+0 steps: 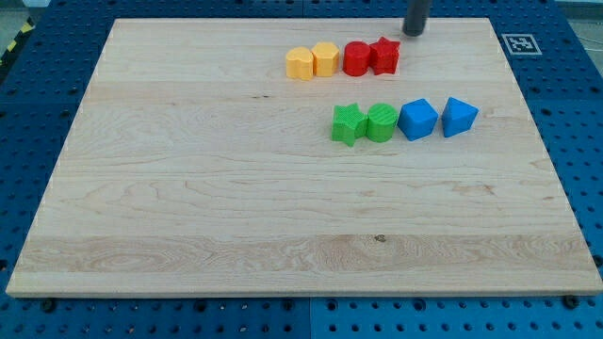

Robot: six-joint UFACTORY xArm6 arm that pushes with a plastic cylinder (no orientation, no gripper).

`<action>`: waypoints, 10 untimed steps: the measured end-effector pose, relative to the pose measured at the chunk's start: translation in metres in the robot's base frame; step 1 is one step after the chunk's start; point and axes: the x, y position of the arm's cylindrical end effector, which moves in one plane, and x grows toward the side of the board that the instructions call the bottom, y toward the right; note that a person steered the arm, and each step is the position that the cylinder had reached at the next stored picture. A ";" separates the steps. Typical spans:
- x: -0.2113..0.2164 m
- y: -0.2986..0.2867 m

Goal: Move the red star to the left of the green star

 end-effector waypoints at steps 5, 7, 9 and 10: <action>-0.004 -0.038; -0.004 -0.054; 0.007 -0.072; 0.034 -0.053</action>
